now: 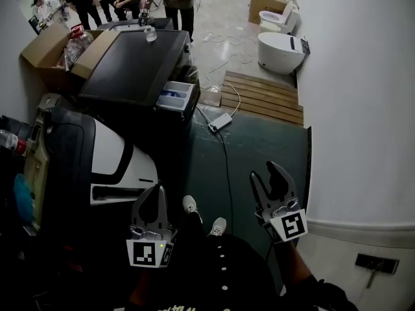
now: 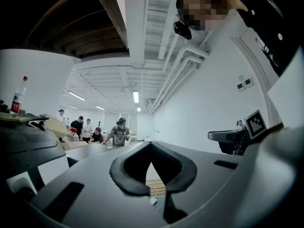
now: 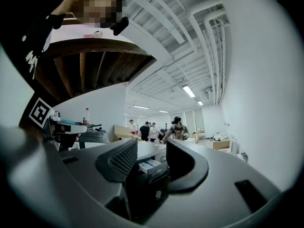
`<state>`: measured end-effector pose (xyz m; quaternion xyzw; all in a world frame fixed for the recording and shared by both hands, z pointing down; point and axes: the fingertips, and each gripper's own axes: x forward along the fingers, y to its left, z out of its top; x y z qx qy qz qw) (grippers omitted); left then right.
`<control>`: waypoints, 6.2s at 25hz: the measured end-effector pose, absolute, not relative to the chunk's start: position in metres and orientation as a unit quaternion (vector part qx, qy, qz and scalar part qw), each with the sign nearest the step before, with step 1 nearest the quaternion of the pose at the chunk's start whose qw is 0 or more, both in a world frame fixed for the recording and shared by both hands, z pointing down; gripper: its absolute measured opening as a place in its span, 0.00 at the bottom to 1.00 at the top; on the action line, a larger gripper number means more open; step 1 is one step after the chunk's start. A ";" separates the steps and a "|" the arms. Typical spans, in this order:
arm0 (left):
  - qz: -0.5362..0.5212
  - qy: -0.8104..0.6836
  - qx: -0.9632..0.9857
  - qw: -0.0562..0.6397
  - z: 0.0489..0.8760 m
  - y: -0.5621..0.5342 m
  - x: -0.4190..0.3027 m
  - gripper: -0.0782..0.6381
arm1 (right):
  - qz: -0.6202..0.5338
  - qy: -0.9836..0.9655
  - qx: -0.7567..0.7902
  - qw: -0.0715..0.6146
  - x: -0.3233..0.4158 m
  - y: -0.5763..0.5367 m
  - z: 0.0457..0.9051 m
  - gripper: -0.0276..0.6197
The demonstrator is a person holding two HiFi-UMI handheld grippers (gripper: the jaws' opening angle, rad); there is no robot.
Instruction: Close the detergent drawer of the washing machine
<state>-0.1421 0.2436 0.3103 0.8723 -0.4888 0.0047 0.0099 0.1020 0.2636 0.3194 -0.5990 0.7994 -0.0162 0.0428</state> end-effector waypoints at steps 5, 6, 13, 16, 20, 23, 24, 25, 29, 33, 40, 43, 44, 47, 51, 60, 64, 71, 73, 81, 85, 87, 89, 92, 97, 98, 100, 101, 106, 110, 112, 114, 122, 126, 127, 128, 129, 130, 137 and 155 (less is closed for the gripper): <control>-0.006 -0.484 0.875 0.004 0.302 0.219 -0.142 0.13 | -0.004 0.800 -0.599 0.044 0.100 0.242 0.307 0.35; -0.007 -0.482 0.876 0.004 0.302 0.214 -0.142 0.13 | -0.003 0.800 -0.598 0.044 0.099 0.238 0.307 0.35; -0.010 -0.476 0.879 0.005 0.302 0.179 -0.146 0.13 | 0.000 0.795 -0.605 0.042 0.095 0.205 0.302 0.35; -0.014 -0.472 0.882 0.003 0.300 0.162 -0.147 0.13 | 0.004 0.790 -0.611 0.044 0.096 0.191 0.300 0.35; -0.019 -0.465 0.885 0.003 0.299 0.140 -0.148 0.13 | 0.008 0.784 -0.619 0.045 0.096 0.175 0.297 0.35; -0.025 -0.458 0.889 0.000 0.297 0.124 -0.147 0.13 | 0.014 0.779 -0.625 0.045 0.097 0.163 0.293 0.35; -0.027 -0.456 0.890 -0.001 0.296 0.119 -0.147 0.13 | 0.016 0.778 -0.626 0.044 0.097 0.160 0.293 0.35; -0.028 -0.453 0.891 -0.002 0.294 0.115 -0.147 0.13 | 0.017 0.778 -0.627 0.042 0.098 0.157 0.294 0.35; -0.035 -0.443 0.896 -0.004 0.290 0.098 -0.148 0.13 | 0.023 0.771 -0.635 0.036 0.097 0.145 0.292 0.35; -0.042 -0.433 0.901 -0.005 0.289 0.083 -0.152 0.13 | 0.030 0.770 -0.636 0.040 0.091 0.134 0.291 0.35; -0.047 -0.416 0.908 -0.006 0.295 0.070 -0.163 0.13 | 0.023 0.753 -0.657 0.039 0.075 0.123 0.293 0.35; -0.040 -0.411 0.911 0.003 0.301 0.067 -0.161 0.13 | 0.006 0.748 -0.663 0.025 0.077 0.126 0.307 0.35; -0.036 -0.409 0.912 0.005 0.304 0.067 -0.159 0.13 | 0.003 0.746 -0.665 0.027 0.079 0.126 0.308 0.35; -0.038 -0.399 0.916 0.004 0.306 0.063 -0.150 0.13 | 0.001 0.739 -0.672 0.037 0.089 0.122 0.307 0.35; -0.022 -0.408 0.913 0.008 0.307 0.050 -0.139 0.13 | 0.010 0.749 -0.662 0.033 0.103 0.113 0.315 0.35; -0.028 -0.406 0.913 -0.002 0.301 0.021 -0.093 0.13 | 0.006 0.750 -0.660 0.040 0.150 0.080 0.313 0.35; -0.022 -0.415 0.910 0.002 0.304 0.006 -0.074 0.13 | -0.002 0.748 -0.663 0.030 0.173 0.064 0.318 0.35; -0.028 -0.424 0.905 0.000 0.305 -0.022 -0.041 0.13 | 0.009 0.754 -0.656 0.043 0.206 0.034 0.311 0.35; -0.025 -0.428 0.904 -0.003 0.305 -0.030 -0.031 0.13 | 0.011 0.756 -0.653 0.047 0.217 0.026 0.310 0.35; -0.029 -0.443 0.896 -0.009 0.300 -0.048 0.013 0.13 | 0.007 0.769 -0.637 0.050 0.259 0.001 0.315 0.35; -0.024 -0.455 0.890 -0.011 0.300 -0.047 0.024 0.13 | 0.004 0.779 -0.626 0.043 0.272 -0.008 0.323 0.35; -0.017 -0.458 0.888 -0.017 0.300 -0.048 0.026 0.13 | -0.008 0.777 -0.628 0.039 0.274 -0.016 0.326 0.35; -0.013 -0.461 0.887 -0.017 0.301 -0.052 0.025 0.13 | -0.017 0.778 -0.627 0.034 0.274 -0.023 0.329 0.35; -0.015 -0.470 0.883 -0.006 0.303 -0.066 0.017 0.13 | -0.015 0.786 -0.617 0.044 0.266 -0.038 0.325 0.35; -0.003 -0.478 0.879 -0.005 0.307 -0.090 -0.004 0.13 | -0.014 0.803 -0.594 0.043 0.246 -0.056 0.327 0.35; -0.003 -0.478 0.878 -0.006 0.307 -0.095 -0.008 0.13 | -0.015 0.804 -0.593 0.040 0.242 -0.060 0.329 0.35; -0.005 -0.478 0.878 -0.007 0.305 -0.104 -0.015 0.13 | -0.018 0.807 -0.589 0.035 0.235 -0.069 0.334 0.35; -0.005 -0.478 0.878 -0.008 0.305 -0.108 -0.017 0.13 | -0.020 0.810 -0.586 0.032 0.231 -0.075 0.337 0.35; 0.004 -0.485 0.874 -0.011 0.305 -0.121 -0.037 0.13 | -0.031 0.829 -0.558 0.016 0.204 -0.099 0.363 0.35; 0.019 -0.498 0.867 -0.007 0.312 -0.124 -0.059 0.13 | -0.045 0.845 -0.532 -0.003 0.179 -0.119 0.399 0.35; 0.026 -0.507 0.862 0.001 0.318 -0.124 -0.069 0.13 | -0.057 0.853 -0.519 -0.018 0.168 -0.126 0.420 0.35; 0.031 -0.513 0.858 0.007 0.323 -0.123 -0.077 0.13 | -0.069 0.862 -0.501 -0.032 0.155 -0.132 0.440 0.35; 0.050 -0.520 0.852 0.030 0.342 -0.112 -0.093 0.13 | -0.101 0.890 -0.434 -0.099 0.107 -0.144 0.526 0.35; 0.062 -0.525 0.848 0.040 0.350 -0.107 -0.101 0.13 | -0.115 0.899 -0.405 -0.121 0.086 -0.144 0.556 0.35; 0.062 -0.525 0.848 0.042 0.352 -0.106 -0.102 0.13 | -0.118 0.901 -0.398 -0.126 0.082 -0.143 0.562 0.35; 0.063 -0.523 0.849 0.044 0.354 -0.104 -0.103 0.13 | -0.120 0.902 -0.392 -0.133 0.077 -0.143 0.568 0.35; 0.063 -0.521 0.850 0.045 0.355 -0.102 -0.104 0.13 | -0.122 0.903 -0.386 -0.140 0.073 -0.142 0.575 0.35; 0.065 -0.520 0.851 0.046 0.356 -0.101 -0.105 0.13 | -0.125 0.905 -0.379 -0.148 0.067 -0.142 0.582 0.35; 0.067 -0.517 0.851 0.055 0.365 -0.096 -0.106 0.13 | -0.102 0.915 -0.326 -0.214 0.042 -0.132 0.619 0.35; 0.081 -0.520 0.846 0.085 0.387 -0.091 -0.116 0.13 | -0.112 0.928 -0.275 -0.223 0.010 -0.128 0.646 0.35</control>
